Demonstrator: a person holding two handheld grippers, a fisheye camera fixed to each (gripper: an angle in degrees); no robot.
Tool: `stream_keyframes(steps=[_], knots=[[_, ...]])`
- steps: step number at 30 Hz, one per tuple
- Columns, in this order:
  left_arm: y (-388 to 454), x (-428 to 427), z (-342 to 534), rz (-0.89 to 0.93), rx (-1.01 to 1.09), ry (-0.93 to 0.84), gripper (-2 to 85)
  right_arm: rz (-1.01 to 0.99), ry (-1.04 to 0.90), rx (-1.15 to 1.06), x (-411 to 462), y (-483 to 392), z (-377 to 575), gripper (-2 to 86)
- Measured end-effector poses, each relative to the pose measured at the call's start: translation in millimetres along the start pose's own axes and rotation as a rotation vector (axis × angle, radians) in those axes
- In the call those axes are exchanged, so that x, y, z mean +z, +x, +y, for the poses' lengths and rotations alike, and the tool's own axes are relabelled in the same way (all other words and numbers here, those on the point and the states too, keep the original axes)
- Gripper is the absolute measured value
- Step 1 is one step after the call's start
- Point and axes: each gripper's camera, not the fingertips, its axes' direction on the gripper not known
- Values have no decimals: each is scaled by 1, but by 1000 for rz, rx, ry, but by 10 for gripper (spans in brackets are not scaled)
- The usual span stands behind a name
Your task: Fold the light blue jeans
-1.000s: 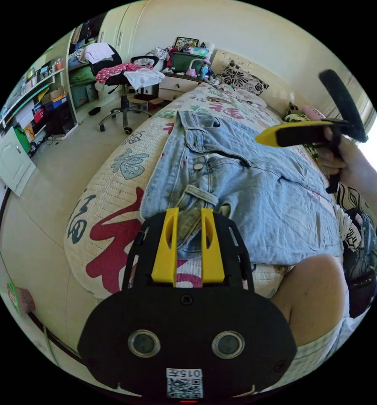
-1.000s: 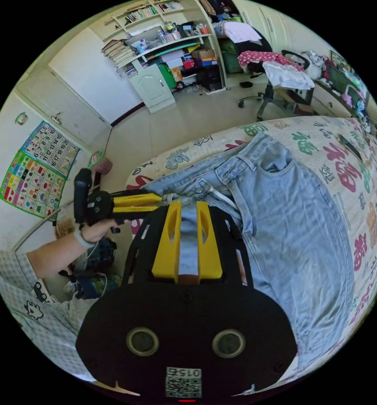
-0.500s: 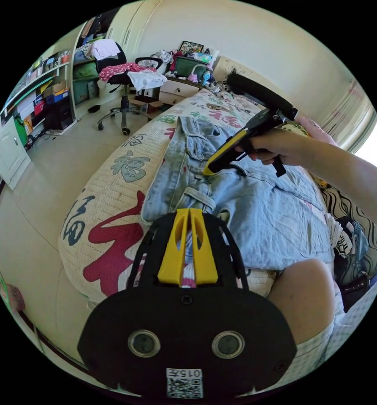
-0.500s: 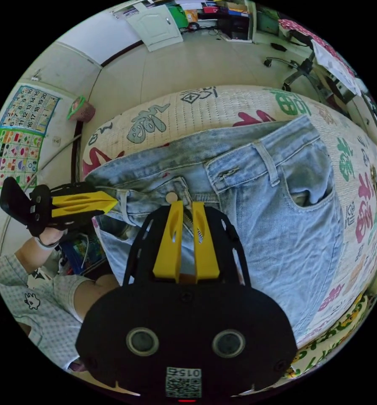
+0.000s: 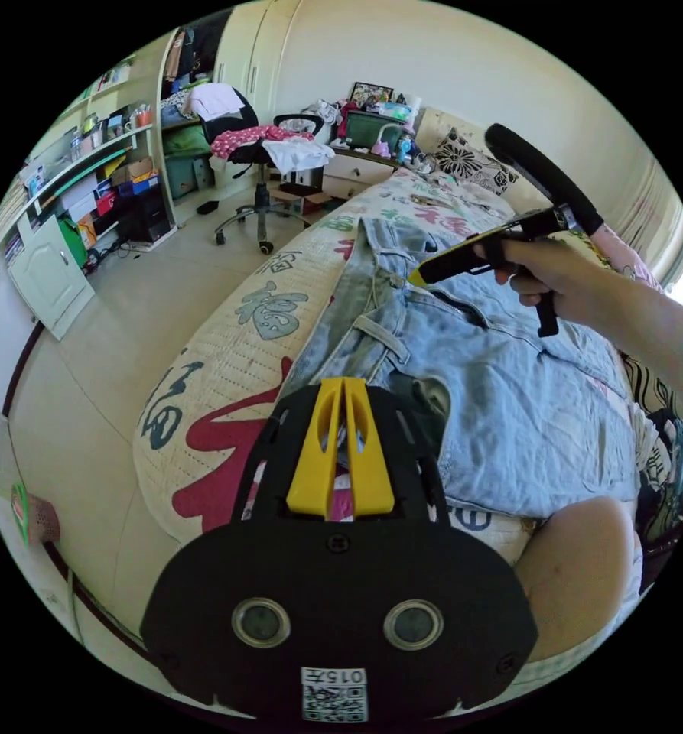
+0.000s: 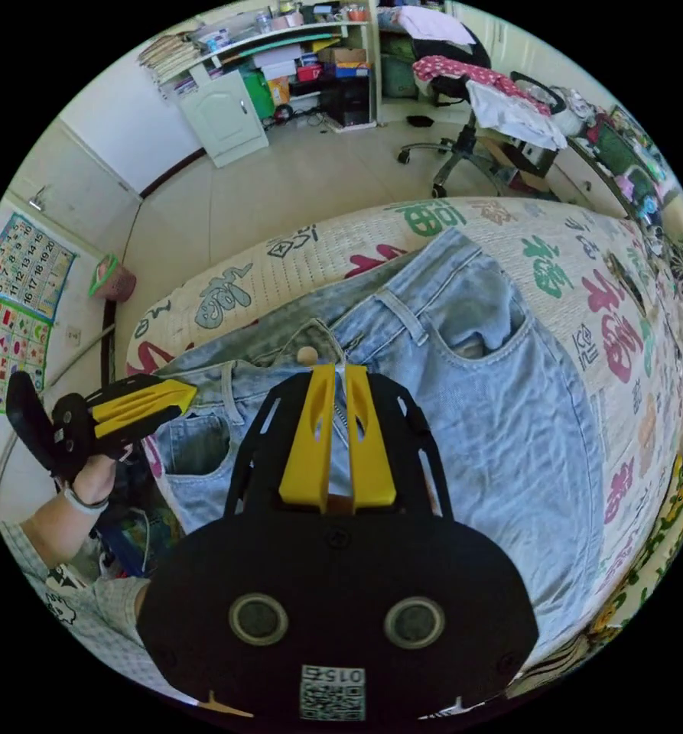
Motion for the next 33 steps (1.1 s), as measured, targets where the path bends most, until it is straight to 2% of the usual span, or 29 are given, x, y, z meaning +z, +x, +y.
stream_keyframes(steps=[4,7,9,13,17,20,22,26,30,33], knots=[[-24,-42,20,65,-96,63,20,-181,179,55,-92,40,107,45],[-48,-60,51,234,-252,92,72,-280,247,159,-155,77,229,64],[-58,-63,71,348,-319,118,88,-278,258,270,-189,99,316,65],[-71,-51,101,467,-411,122,87,-348,237,621,-260,142,518,64],[-81,-34,91,512,-439,71,90,-227,362,1036,-342,163,693,83],[-93,-22,76,542,-483,52,98,-191,443,1301,-378,185,789,89],[-101,-14,67,566,-526,44,101,-221,475,1445,-387,202,836,91],[-118,12,52,638,-650,-9,97,-450,655,1731,-393,236,929,81],[-121,24,41,645,-720,-37,95,-447,668,1870,-409,261,977,93],[-117,25,29,583,-710,-62,98,-494,749,1895,-428,280,1002,94]])
